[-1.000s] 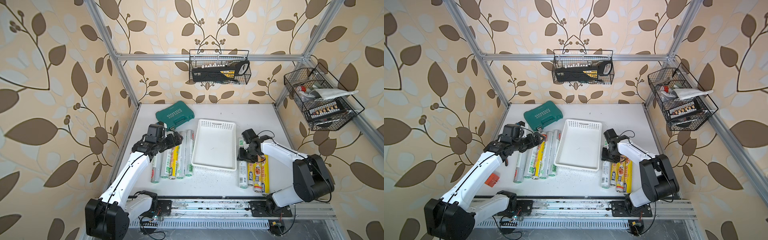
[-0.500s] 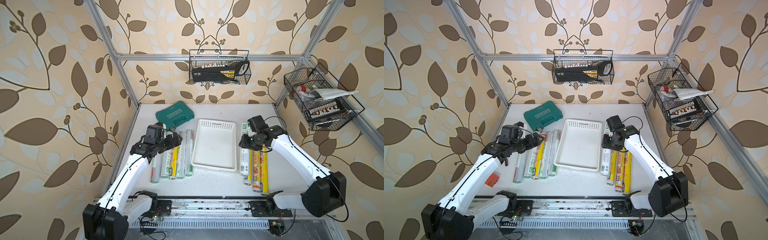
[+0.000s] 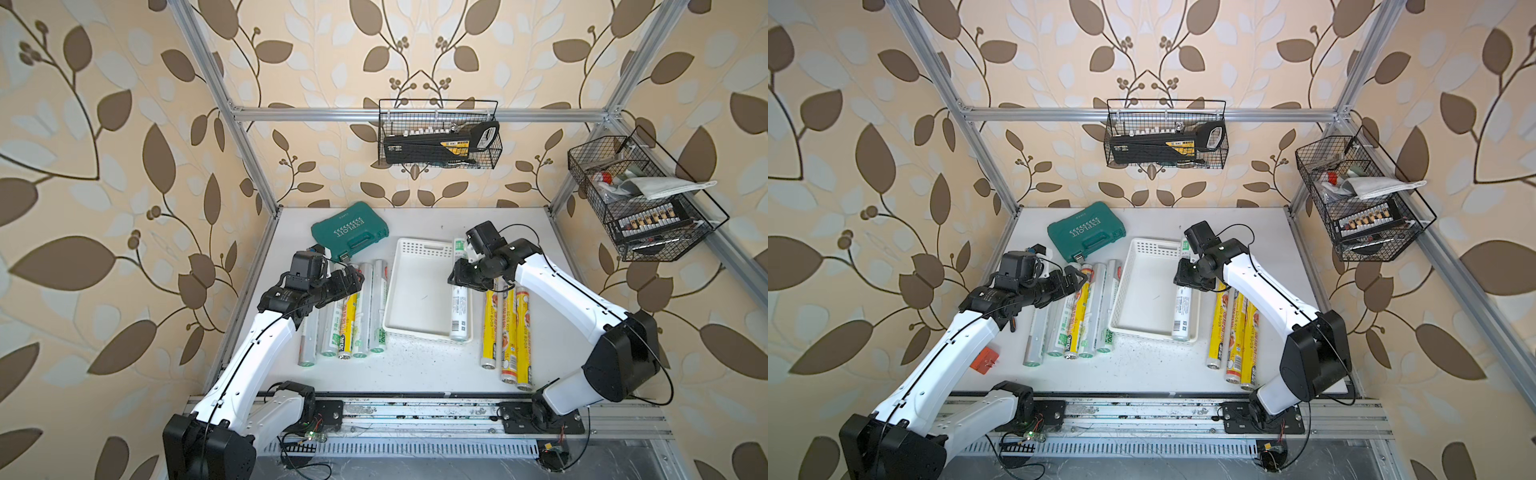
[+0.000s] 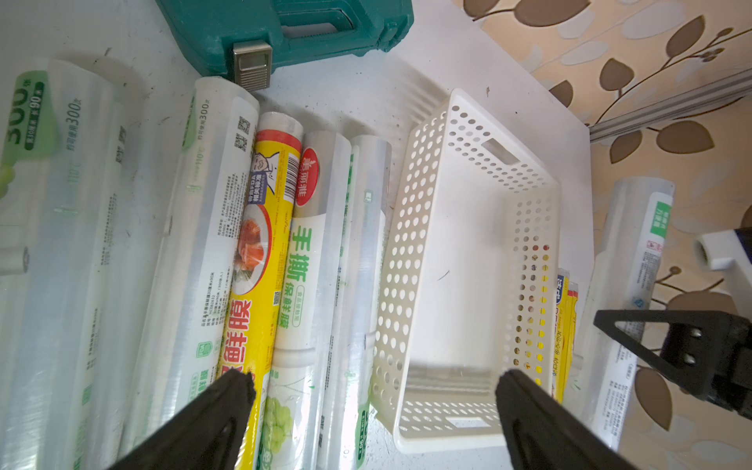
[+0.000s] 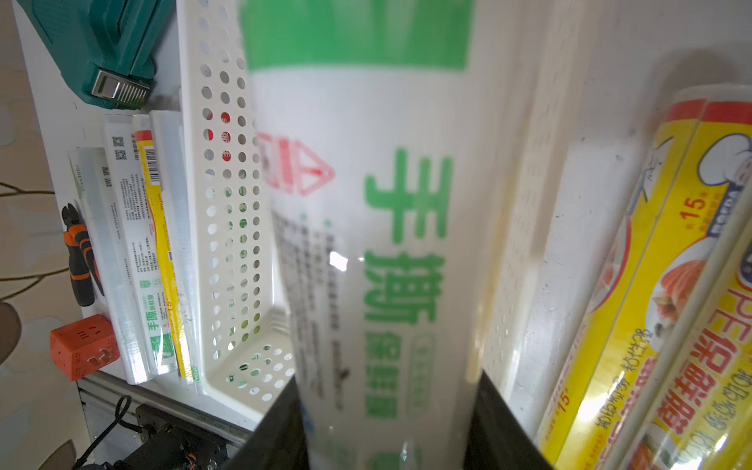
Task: Put the plastic wrap into the basket
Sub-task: Place the plastic wrap in the basket.
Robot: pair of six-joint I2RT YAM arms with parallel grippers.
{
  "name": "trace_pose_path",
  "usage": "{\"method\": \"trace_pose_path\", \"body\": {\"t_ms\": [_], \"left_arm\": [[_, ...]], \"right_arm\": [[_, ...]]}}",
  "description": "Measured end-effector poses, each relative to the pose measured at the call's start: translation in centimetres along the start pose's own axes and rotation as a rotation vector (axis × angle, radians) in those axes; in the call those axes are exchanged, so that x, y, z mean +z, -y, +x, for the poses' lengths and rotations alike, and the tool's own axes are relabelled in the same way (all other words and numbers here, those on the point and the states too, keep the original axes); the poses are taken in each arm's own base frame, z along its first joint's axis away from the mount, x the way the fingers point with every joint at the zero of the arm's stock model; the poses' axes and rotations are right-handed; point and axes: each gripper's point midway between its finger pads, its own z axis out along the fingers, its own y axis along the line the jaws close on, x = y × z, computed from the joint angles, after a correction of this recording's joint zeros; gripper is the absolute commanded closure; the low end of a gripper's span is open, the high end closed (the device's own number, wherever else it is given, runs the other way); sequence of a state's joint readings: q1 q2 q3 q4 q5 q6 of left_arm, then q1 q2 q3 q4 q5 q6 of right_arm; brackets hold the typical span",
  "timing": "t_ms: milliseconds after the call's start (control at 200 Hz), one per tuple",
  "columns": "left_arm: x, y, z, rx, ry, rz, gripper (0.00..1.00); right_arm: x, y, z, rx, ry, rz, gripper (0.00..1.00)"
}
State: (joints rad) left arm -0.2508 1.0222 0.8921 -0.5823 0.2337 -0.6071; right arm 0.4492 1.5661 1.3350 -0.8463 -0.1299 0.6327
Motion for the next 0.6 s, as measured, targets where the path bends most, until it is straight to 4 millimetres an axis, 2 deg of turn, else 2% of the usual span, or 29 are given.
{"method": "trace_pose_path", "body": {"t_ms": [280,600], "left_arm": [[-0.1,0.0,0.0,0.001,0.002,0.002,0.01],[-0.1,0.0,0.0,0.001,0.002,0.001,0.01]], "right_arm": [[3.5,0.5,-0.5,0.034,-0.041,0.049,0.61],[5.4,1.5,-0.2,0.042,-0.072,0.100,0.61]]}}
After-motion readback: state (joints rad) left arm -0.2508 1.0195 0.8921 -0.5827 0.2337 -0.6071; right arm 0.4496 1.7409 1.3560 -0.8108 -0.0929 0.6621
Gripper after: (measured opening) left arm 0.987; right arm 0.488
